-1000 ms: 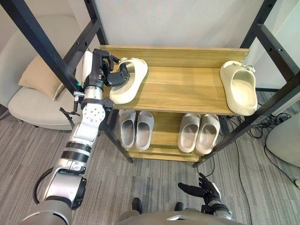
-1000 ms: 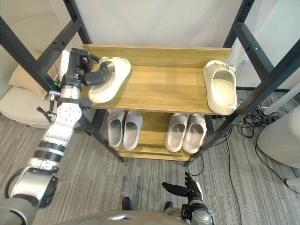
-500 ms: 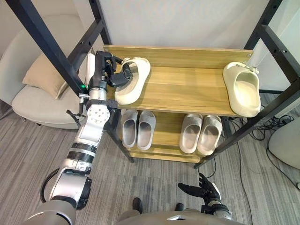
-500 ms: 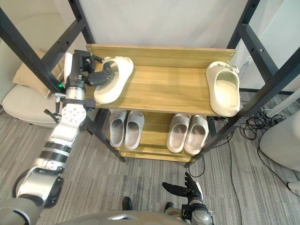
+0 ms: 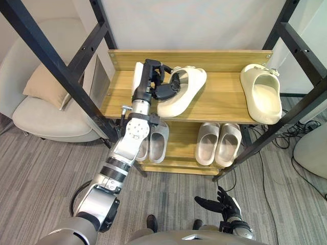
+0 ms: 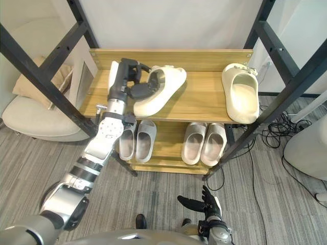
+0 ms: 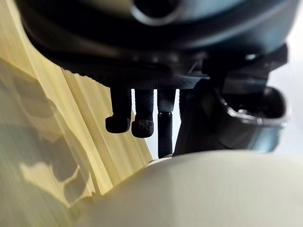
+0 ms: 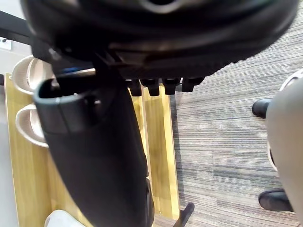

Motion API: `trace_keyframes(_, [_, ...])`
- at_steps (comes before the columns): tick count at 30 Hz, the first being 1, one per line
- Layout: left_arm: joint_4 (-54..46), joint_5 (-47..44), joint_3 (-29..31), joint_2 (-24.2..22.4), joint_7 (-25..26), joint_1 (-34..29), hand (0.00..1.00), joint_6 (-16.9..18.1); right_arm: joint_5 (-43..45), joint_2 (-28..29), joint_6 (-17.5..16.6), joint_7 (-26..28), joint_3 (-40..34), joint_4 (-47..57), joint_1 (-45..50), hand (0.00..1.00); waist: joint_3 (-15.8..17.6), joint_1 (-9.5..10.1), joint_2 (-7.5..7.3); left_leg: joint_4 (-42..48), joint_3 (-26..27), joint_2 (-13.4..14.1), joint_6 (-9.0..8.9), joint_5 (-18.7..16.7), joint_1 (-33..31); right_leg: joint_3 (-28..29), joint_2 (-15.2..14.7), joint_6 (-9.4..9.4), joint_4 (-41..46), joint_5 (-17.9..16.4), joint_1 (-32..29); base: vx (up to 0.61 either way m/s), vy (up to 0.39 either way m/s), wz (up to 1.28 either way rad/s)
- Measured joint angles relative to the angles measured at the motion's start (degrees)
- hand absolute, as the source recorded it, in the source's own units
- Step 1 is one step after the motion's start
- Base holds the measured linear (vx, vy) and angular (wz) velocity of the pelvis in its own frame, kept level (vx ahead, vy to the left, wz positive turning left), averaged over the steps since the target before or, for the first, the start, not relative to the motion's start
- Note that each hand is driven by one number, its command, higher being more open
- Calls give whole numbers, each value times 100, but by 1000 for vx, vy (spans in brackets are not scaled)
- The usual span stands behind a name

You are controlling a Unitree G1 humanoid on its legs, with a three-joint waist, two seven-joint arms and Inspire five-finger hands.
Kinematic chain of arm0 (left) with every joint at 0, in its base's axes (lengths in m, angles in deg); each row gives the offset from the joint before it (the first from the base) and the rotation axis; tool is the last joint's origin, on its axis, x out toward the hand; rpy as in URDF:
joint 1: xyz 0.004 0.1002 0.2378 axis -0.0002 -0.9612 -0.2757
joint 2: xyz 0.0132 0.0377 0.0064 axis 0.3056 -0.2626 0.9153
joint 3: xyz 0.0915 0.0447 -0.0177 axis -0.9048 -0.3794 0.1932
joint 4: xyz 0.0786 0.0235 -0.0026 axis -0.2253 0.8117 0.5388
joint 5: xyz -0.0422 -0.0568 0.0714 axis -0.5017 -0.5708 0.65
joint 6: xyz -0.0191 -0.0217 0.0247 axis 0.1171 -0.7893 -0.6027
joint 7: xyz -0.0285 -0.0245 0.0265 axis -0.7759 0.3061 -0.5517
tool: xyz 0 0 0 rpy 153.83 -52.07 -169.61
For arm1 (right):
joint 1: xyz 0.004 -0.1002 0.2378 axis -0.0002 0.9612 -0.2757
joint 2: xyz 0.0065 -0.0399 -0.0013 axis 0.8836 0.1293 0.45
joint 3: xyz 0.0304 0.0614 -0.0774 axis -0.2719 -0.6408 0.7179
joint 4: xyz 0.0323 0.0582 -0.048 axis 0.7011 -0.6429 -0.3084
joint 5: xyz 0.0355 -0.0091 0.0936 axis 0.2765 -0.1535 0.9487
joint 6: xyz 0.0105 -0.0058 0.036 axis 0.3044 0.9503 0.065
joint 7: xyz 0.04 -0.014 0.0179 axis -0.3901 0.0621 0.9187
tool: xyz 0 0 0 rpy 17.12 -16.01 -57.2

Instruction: Organize the slippers on the shoe rack

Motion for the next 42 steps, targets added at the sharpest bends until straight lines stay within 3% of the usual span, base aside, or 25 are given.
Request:
trace_keyframes(6, [0, 6, -455, -423, -12, 353, 0, -4, 3, -13, -5, -46, -45, 56, 1, 100, 20, -67, 36, 0, 20, 2, 0, -1, -6, 29, -17, 10, 118, -58, -65, -3, 3, -1])
trace_keyframes(11, [1, 196, -483, -622, -9, 446, 0, -18, 20, -14, -62, -72, -44, 120, 10, 100, 33, -181, 76, 0, 36, 7, -1, -1, 1, 44, -18, 11, 130, -63, -72, -5, 3, -1])
trace_keyframes(30, [286, 491, -348, -618, 223, 838, 0, -181, 210, -96, -173, -117, -59, 173, 111, 100, 44, -207, 104, 0, 52, 7, -1, 0, -45, 61, -24, 12, 151, -63, -138, 0, 0, 0])
trace_keyframes(31, [287, 489, -348, -620, 225, 839, 100, -181, 210, -96, -173, -117, -59, 174, 112, 100, 44, -211, 104, 0, 49, 5, -1, 0, -46, 58, -27, 12, 154, -64, -138, 0, 0, 0])
trace_keyframes(42, [665, 489, -346, -766, 330, 925, 100, -241, 216, -101, -179, -122, -112, 225, 149, 100, 47, -341, 101, 0, 66, 2, -1, -1, -61, 76, -38, 17, 176, -67, -173, 0, 0, 0])
